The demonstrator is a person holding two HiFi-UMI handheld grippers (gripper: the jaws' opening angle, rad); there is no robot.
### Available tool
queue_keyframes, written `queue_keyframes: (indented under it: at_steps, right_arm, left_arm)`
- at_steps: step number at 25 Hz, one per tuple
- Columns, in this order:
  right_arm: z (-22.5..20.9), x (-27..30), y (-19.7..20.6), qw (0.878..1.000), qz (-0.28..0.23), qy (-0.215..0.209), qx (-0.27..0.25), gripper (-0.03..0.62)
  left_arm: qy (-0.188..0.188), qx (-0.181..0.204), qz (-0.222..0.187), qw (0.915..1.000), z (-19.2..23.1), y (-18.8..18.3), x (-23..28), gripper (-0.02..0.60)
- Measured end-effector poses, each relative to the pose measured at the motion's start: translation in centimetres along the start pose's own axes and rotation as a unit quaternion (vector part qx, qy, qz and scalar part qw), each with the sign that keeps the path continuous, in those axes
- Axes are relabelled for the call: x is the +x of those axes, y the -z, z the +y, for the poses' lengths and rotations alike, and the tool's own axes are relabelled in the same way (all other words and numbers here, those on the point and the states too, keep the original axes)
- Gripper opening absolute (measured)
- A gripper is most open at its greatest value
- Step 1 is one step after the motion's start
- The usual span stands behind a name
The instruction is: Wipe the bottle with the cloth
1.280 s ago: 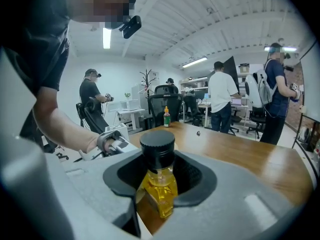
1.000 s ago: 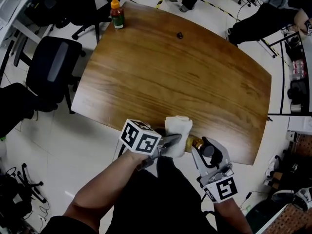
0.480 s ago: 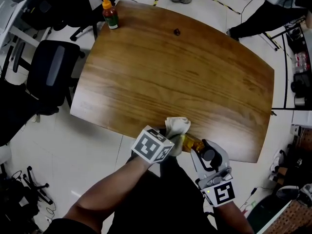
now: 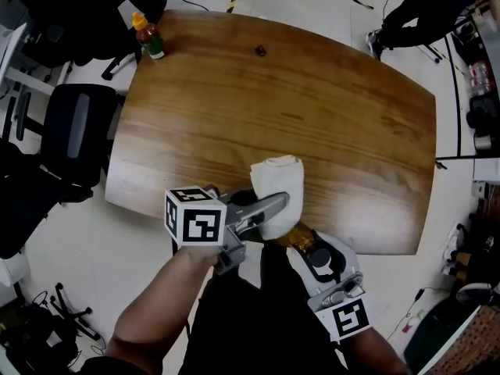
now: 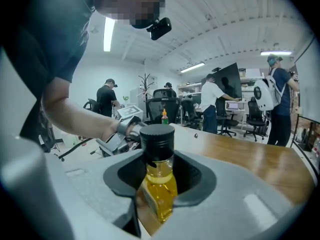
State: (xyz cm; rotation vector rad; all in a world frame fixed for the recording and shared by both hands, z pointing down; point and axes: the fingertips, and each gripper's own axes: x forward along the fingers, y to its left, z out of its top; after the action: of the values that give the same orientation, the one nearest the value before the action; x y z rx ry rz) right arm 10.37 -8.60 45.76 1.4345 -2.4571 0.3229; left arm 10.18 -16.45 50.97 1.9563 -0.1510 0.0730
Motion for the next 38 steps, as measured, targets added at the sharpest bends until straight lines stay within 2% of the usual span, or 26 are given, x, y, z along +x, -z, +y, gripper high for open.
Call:
queue_keyframes:
  at_steps: [1,2,4,5,6,7,9,12,14,16,21,25,28,32,33,34,35,38]
  right_arm:
    - [0.0,0.0,0.0,1.0,0.0,0.0,0.001,0.13]
    - [0.0,0.0,0.0,1.0,0.0,-0.001,0.003,0.13]
    - [-0.1,0.0,0.0,1.0,-0.002,-0.003,0.009,0.13]
    - [-0.1,0.0,0.0,1.0,-0.002,-0.004,0.011,0.13]
    - [-0.2,0.0,0.0,1.0,-0.003,-0.004,0.013,0.13]
    - [-0.2,0.0,0.0,1.0,-0.003,-0.004,0.015,0.13]
    - [-0.2,-0.1,0.1,1.0,-0.003,-0.004,0.017,0.13]
    - [-0.3,-0.1,0.2,1.0,-0.003,-0.005,0.017,0.13]
    - [-0.3,-0.3,0.3,1.0,-0.002,-0.005,0.014,0.13]
    - [-0.3,-0.3,0.4,1.0,-0.001,-0.006,0.014,0.13]
    - [-0.2,-0.1,0.5,1.0,0.0,-0.008,0.014,0.13]
    - [-0.2,0.0,0.4,1.0,-0.005,-0.006,0.015,0.13]
    - [-0.1,-0.2,0.4,1.0,-0.007,-0.005,0.015,0.13]
    - [-0.1,-0.3,0.5,1.0,-0.01,-0.007,0.012,0.13]
    - [-0.2,-0.2,0.5,1.0,-0.012,-0.008,0.011,0.13]
    - [-0.3,-0.1,0.3,1.0,-0.014,-0.009,0.01,0.13]
    - [-0.3,0.0,0.2,1.0,-0.016,-0.011,0.008,0.13]
    - [-0.4,0.2,0.2,1.0,-0.02,-0.017,0.002,0.13]
  left_arm:
    - [0.031,-0.045,-0.024,0.9982,-0.3,-1.1,0.3,0.1]
    - [0.063,-0.102,-0.046,0.9918,-0.6,-2.1,0.6,0.1]
    - [0.124,-0.216,-0.069,0.9661,-1.3,-3.2,1.4,0.1]
    - [0.144,-0.248,-0.064,0.9557,-1.7,-3.1,2.1,0.1]
    - [0.152,-0.26,-0.047,0.9526,-2.0,-2.5,3.0,0.1]
    - [0.145,-0.256,-0.021,0.9556,-2.1,-1.3,3.9,0.1]
    - [0.099,-0.225,0.041,0.9684,-1.1,1.8,5.2,0.1]
    - [0.02,-0.124,0.108,0.9863,1.2,5.0,6.0,0.1]
    - [-0.014,-0.046,0.127,0.9907,1.8,5.4,6.4,0.1]
    - [-0.041,0.018,0.148,0.9879,2.5,5.7,6.6,0.1]
    - [-0.089,0.093,0.181,0.975,4.3,6.2,6.3,0.1]
    - [-0.138,0.15,0.205,0.9571,6.1,6.6,5.9,0.1]
    - [-0.161,0.208,0.223,0.9388,6.3,6.9,5.8,0.1]
    - [-0.195,0.307,0.234,0.9018,6.8,6.4,6.0,0.1]
    - [-0.203,0.319,0.228,0.897,6.8,6.0,6.0,0.1]
    - [-0.208,0.319,0.216,0.8989,6.6,5.5,5.9,0.1]
    - [-0.208,0.305,0.197,0.9082,6.3,4.9,5.7,0.1]
    - [-0.193,0.229,0.104,0.9484,4.3,2.2,4.1,0.101]
